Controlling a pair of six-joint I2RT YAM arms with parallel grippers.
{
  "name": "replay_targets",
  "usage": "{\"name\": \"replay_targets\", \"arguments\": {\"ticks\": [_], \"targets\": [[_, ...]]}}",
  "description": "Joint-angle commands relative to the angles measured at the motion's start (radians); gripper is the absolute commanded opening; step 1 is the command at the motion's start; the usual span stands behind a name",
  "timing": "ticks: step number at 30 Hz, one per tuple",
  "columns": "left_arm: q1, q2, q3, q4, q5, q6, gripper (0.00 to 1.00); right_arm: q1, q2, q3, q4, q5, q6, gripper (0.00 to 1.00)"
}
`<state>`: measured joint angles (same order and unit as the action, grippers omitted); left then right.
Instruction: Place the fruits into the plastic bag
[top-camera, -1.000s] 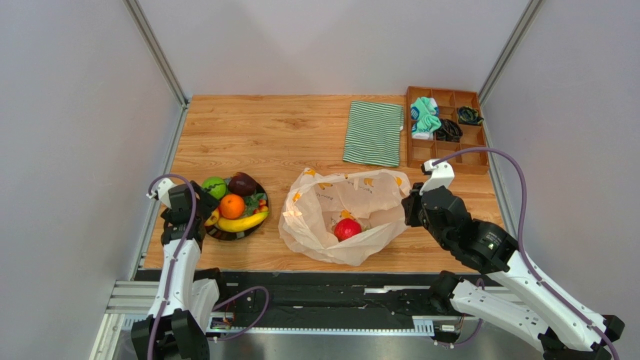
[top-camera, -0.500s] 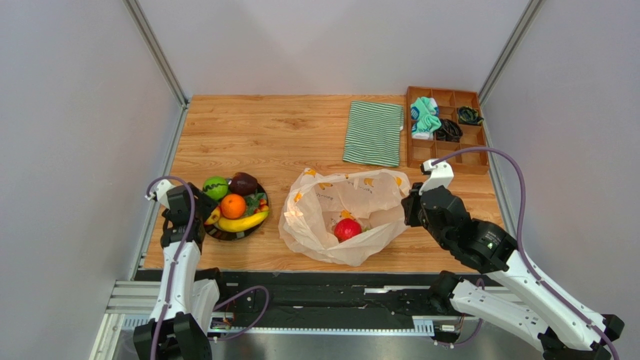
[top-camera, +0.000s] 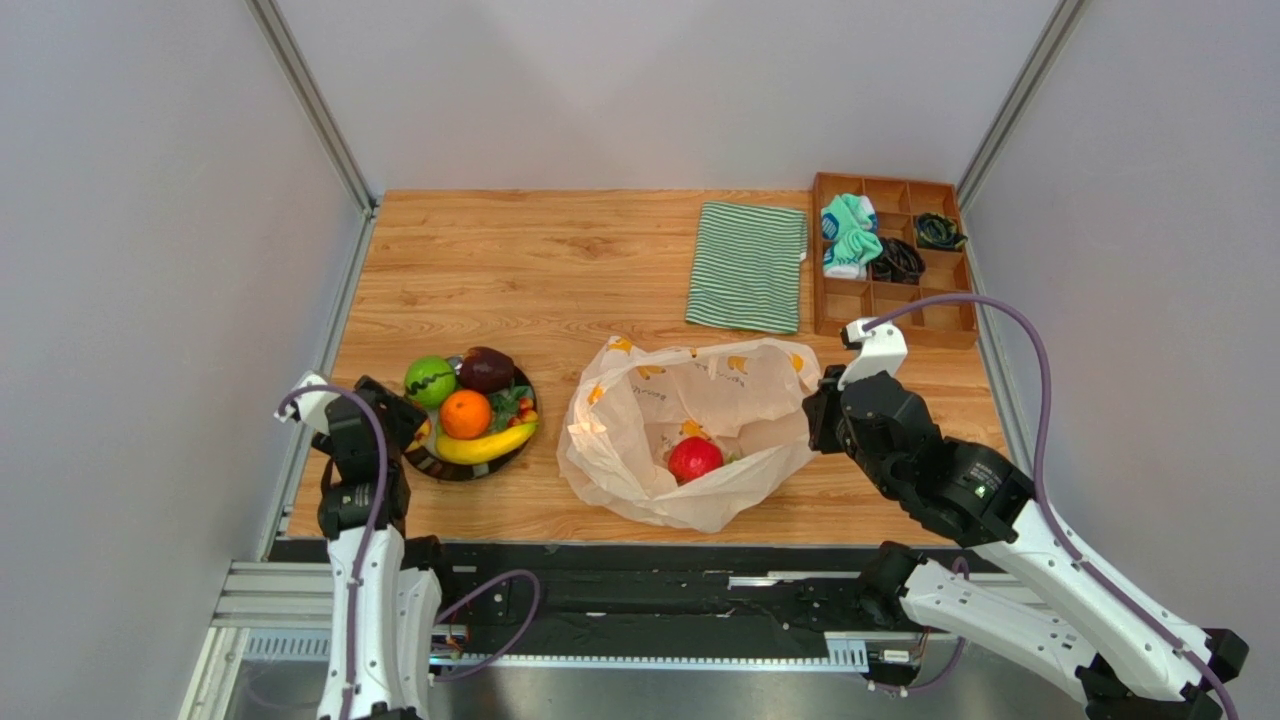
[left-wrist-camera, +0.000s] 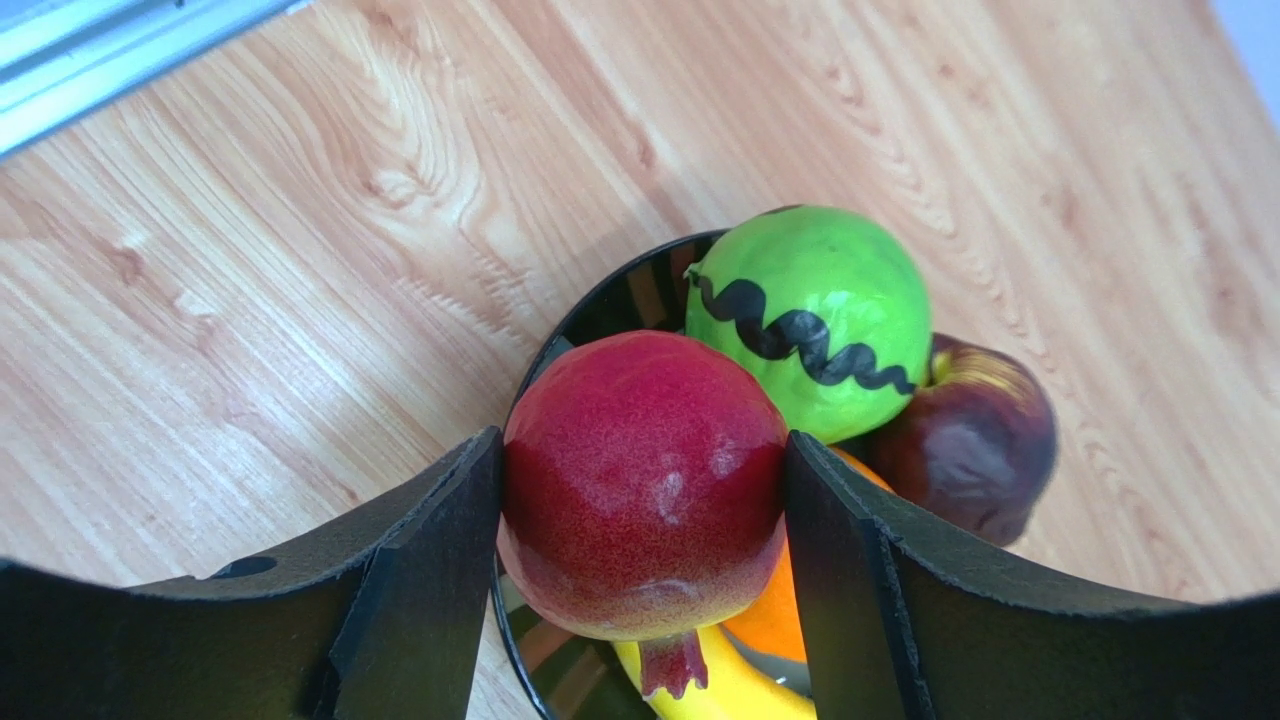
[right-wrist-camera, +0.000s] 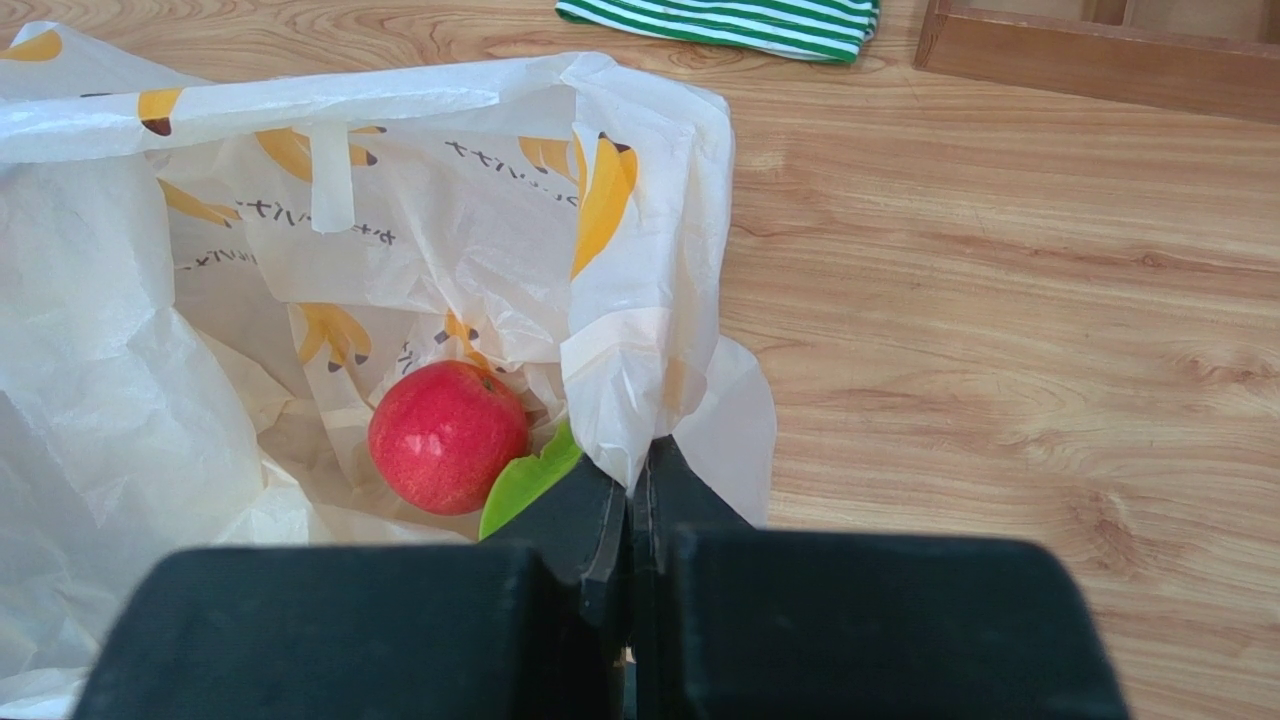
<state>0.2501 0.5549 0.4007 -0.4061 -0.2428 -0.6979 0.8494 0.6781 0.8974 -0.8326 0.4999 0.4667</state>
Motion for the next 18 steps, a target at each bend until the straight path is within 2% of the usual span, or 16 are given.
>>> {"name": "replay_targets", "arguments": {"ticks": [1,5,10,13,18], "targets": [[0.008,-0.110,0.041,-0.062,-0.023,0.014,0.51,-0.003,-0.008,0.003,0.027,0.011,0.007,0.00],[0.009,-0.179,0.069,-0.051,0.084,0.063,0.47,-0.003,0.001,0.005,0.036,0.003,0.009,0.00],[0.009,-0.182,0.145,-0.042,0.241,0.119,0.42,-0.003,0.003,0.006,0.047,-0.007,0.009,0.00],[0.008,-0.176,0.188,-0.016,0.386,0.118,0.38,-0.003,-0.002,0.006,0.049,-0.011,0.009,0.00],[-0.008,-0.176,0.262,0.029,0.517,0.094,0.32,-0.003,0.000,0.003,0.053,-0.017,0.012,0.00]]}}
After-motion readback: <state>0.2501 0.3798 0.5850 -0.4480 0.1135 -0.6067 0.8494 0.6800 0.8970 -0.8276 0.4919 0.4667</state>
